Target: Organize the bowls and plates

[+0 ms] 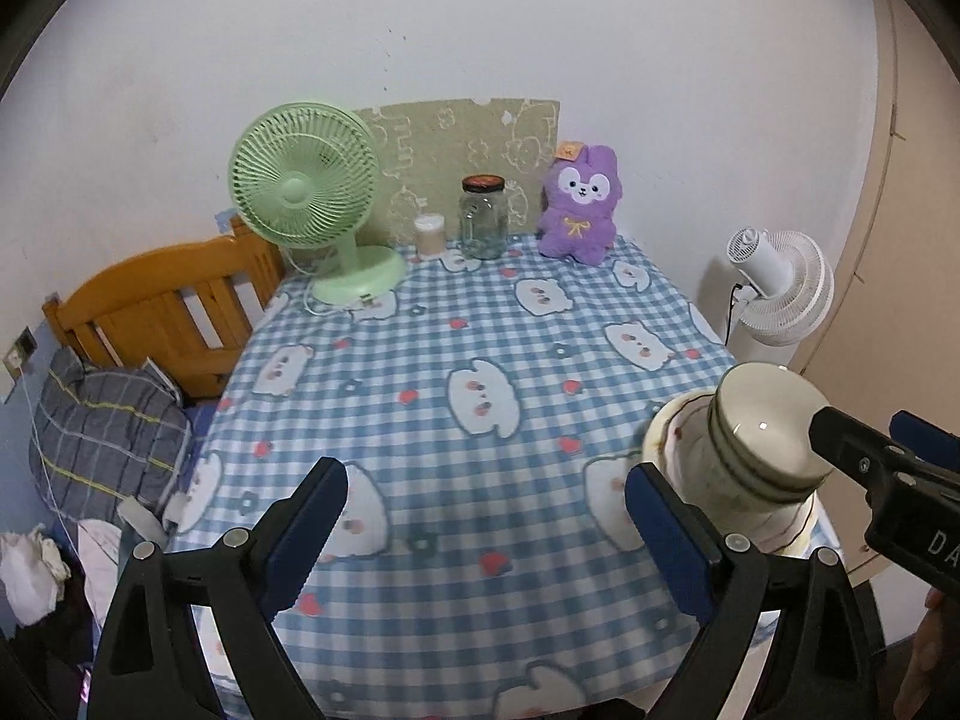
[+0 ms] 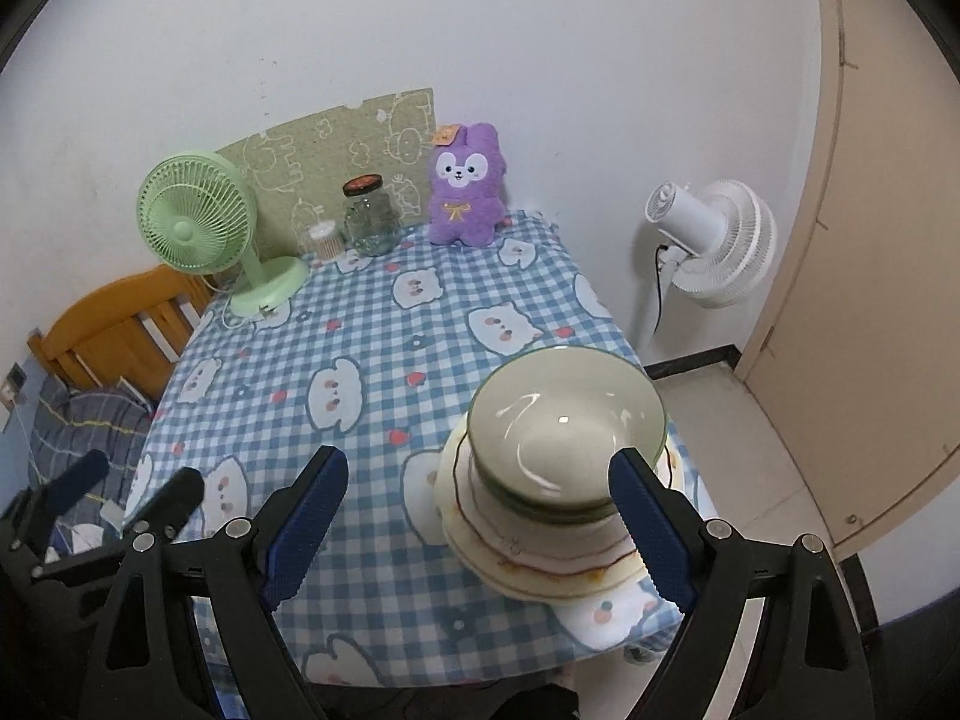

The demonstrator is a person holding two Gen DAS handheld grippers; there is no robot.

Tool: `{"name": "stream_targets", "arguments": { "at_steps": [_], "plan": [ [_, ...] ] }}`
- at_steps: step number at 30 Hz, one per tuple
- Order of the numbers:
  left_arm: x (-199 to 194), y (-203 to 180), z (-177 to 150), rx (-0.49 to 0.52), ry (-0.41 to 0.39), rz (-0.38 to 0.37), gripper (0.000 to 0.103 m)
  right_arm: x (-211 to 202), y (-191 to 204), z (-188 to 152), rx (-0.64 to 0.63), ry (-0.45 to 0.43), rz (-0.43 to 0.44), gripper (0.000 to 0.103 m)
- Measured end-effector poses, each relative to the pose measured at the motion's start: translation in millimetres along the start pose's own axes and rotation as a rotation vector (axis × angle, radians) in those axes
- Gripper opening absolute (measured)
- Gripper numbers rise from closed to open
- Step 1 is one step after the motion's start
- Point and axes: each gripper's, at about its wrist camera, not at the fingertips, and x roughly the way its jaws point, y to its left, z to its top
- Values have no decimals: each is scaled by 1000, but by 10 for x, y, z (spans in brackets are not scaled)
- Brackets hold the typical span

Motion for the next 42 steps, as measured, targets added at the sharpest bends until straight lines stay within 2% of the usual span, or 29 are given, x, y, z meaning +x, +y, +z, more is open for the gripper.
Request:
{"name": "stream_targets", "arguments": {
  "at_steps": [8, 14, 19, 24, 42],
  "plan": [
    [-87, 231, -273, 32, -27, 9, 95, -66, 171, -349, -37, -7, -35, 91],
    [-89, 319, -521, 42, -46, 30, 95, -26, 220, -589, -80, -26, -16, 91],
    [-50, 353, -683, 12, -50, 75, 95, 56, 163, -687, -80, -42, 16, 91],
    [-5, 337, -826, -23, -50, 61, 95, 123, 136, -800, -94, -32, 27, 91],
    [-56, 144, -852, -2, -107, 76, 97, 208, 41, -889, -76, -25, 40, 91]
  ]
}}
